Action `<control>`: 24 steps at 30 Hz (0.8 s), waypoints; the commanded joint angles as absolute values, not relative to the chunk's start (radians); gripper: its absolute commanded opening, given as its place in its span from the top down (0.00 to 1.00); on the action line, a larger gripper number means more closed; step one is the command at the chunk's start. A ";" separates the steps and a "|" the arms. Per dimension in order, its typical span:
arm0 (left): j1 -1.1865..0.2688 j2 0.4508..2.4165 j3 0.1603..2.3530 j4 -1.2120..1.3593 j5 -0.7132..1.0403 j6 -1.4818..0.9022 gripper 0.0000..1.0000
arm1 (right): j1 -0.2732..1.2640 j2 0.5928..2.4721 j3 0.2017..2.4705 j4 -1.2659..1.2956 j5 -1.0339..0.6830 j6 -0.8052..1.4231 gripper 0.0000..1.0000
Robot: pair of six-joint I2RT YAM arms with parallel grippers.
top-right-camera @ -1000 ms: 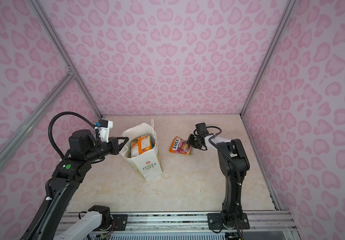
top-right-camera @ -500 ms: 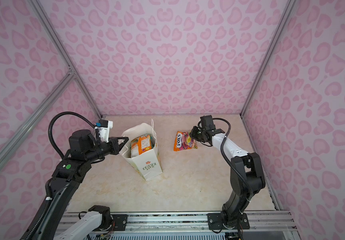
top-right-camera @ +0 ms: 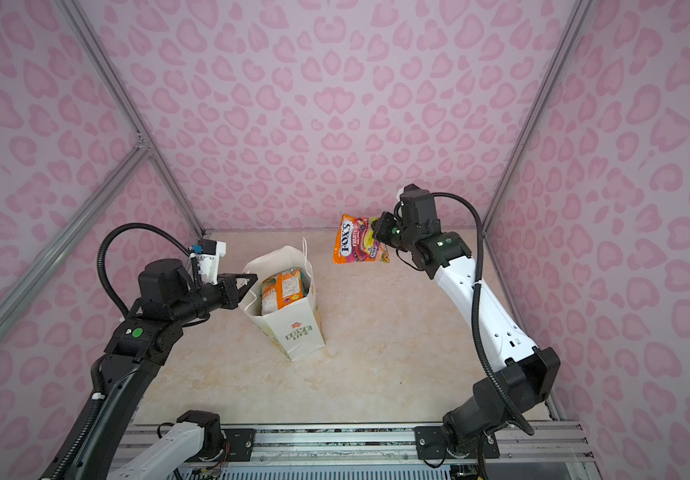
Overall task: Place the snacks into the paper bag
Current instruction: 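Lift the Fox's Fruits bag with the right gripper toward the paper bag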
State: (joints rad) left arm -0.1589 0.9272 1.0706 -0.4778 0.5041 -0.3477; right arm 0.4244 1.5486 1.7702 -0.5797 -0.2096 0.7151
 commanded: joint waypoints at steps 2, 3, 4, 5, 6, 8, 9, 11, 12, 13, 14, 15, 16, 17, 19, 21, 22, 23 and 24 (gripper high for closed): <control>-0.160 0.928 1.085 -0.471 0.512 -0.336 0.97 | 0.523 1.581 1.945 -0.645 -0.116 0.721 0.98; -0.160 0.927 1.085 -0.471 0.511 -0.337 0.97 | 0.548 1.595 1.987 -0.648 -0.106 0.717 0.99; -0.160 0.927 1.085 -0.471 0.512 -0.337 0.97 | 0.577 1.612 2.032 -0.650 -0.093 0.714 0.99; -0.160 0.927 1.085 -0.471 0.512 -0.337 0.97 | 0.607 1.631 2.075 -0.651 -0.079 0.713 0.99; -0.160 0.926 1.085 -0.471 0.510 -0.337 0.97 | 0.634 1.648 2.107 -0.647 -0.072 0.709 0.99; -0.160 0.924 1.083 -0.469 0.509 -0.338 0.97 | 0.693 1.692 2.180 -0.638 -0.069 0.700 0.99; -0.160 0.924 1.083 -0.469 0.509 -0.338 0.97 | 0.716 1.715 2.215 -0.639 -0.070 0.697 0.99; -0.160 0.921 1.082 -0.466 0.512 -0.340 0.97 | 0.766 1.781 2.302 -0.656 -0.076 0.692 0.99; -0.160 0.921 1.081 -0.465 0.513 -0.340 0.97 | 0.786 1.812 2.339 -0.668 -0.078 0.690 1.00; -0.160 0.919 1.082 -0.465 0.512 -0.341 0.97 | 0.808 1.849 2.386 -0.687 -0.077 0.690 1.00; -0.160 0.919 1.081 -0.466 0.512 -0.341 0.97 | 0.828 1.886 2.428 -0.709 -0.074 0.688 1.00; -0.161 0.918 1.082 -0.465 0.512 -0.341 0.97 | 0.844 1.915 2.462 -0.728 -0.067 0.688 1.00; -0.161 0.917 1.081 -0.465 0.512 -0.340 0.97 | 0.860 1.946 2.496 -0.751 -0.056 0.686 1.00; -0.161 0.916 1.082 -0.465 0.512 -0.340 0.97 | 0.875 1.971 2.519 -0.771 -0.039 0.684 1.00; -0.163 0.913 1.082 -0.466 0.512 -0.338 0.97 | 0.895 2.005 2.542 -0.800 -0.007 0.683 1.00; -0.165 0.911 1.083 -0.468 0.507 -0.338 0.97 | 0.911 2.022 2.542 -0.823 0.024 0.682 1.00; -0.166 0.911 1.083 -0.469 0.506 -0.337 0.97 | 0.919 2.030 2.540 -0.834 0.043 0.678 1.00; -0.167 0.910 1.085 -0.469 0.506 -0.337 0.97 | 0.925 2.037 2.542 -0.846 0.060 0.674 1.00; -0.166 0.911 1.085 -0.469 0.507 -0.336 0.97 | 0.935 2.044 2.542 -0.860 0.089 0.664 1.00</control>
State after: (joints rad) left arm -0.1658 0.9161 1.0725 -0.4831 0.5045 -0.3477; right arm 0.9188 2.0281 2.5340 -0.8211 0.0105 0.6907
